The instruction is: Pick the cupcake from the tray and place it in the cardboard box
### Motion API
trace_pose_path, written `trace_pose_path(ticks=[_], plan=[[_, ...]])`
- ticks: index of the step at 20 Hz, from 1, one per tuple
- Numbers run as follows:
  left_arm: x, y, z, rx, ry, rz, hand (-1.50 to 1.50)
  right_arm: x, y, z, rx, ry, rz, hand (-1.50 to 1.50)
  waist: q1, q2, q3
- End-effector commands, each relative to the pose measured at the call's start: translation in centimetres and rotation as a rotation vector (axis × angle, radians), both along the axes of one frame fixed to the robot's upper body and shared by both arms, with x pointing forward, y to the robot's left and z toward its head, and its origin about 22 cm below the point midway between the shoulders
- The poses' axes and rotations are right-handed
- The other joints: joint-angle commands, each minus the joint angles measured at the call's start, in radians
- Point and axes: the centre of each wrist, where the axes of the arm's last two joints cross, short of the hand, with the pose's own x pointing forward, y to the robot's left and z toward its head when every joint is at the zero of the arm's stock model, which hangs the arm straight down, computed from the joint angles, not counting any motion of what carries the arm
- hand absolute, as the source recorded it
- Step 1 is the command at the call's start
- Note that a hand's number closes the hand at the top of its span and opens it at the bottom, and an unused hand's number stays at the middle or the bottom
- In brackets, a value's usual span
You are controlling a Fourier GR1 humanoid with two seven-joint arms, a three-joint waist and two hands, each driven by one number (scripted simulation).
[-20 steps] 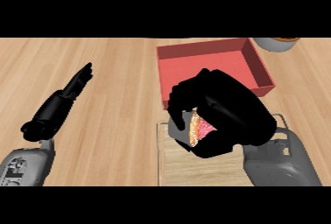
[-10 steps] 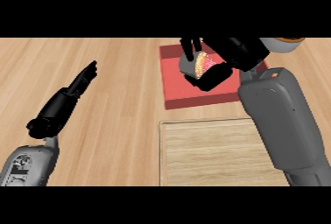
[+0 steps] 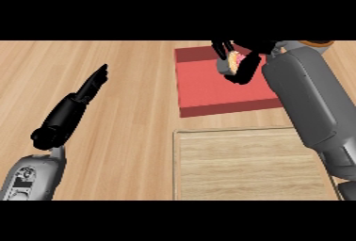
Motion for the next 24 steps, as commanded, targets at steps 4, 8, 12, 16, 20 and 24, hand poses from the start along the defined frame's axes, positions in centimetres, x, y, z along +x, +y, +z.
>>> trace_pose_path(ticks=[4, 8, 12, 16, 20, 24], plan=[[-0.7, 1.4, -1.0, -0.001, 0.003, -0.012, 0.0, 2.5, -4.1, -2.1, -0.222, 0.131, -0.021, 1.5, 0.013, 0.005, 0.0], [-0.6, 0.7, -0.7, 0.007, 0.0, -0.016, 0.0, 3.3, -4.0, -1.6, -0.181, 0.21, 0.126, -1.5, 0.018, 0.004, 0.001], [0.1, 0.6, -0.3, -0.007, 0.001, 0.0, 0.0, 3.6, -3.7, -1.5, 0.04, 0.207, 0.243, -1.5, 0.006, 0.002, 0.001], [0.2, 0.8, -0.2, -0.001, -0.021, -0.014, 0.0, 3.9, -3.1, -2.5, 0.537, 0.308, 0.248, -1.5, 0.012, 0.007, 0.003], [0.0, 0.5, -0.9, -0.001, -0.006, 0.0, 0.0, 4.2, -5.7, -3.5, 0.839, 0.466, 0.132, -1.5, 0.011, 0.014, 0.002], [0.2, 0.3, -0.8, -0.001, -0.01, -0.021, 0.0, 4.5, -8.5, -1.9, 0.943, 0.569, 0.015, -1.5, 0.015, 0.012, 0.001]])
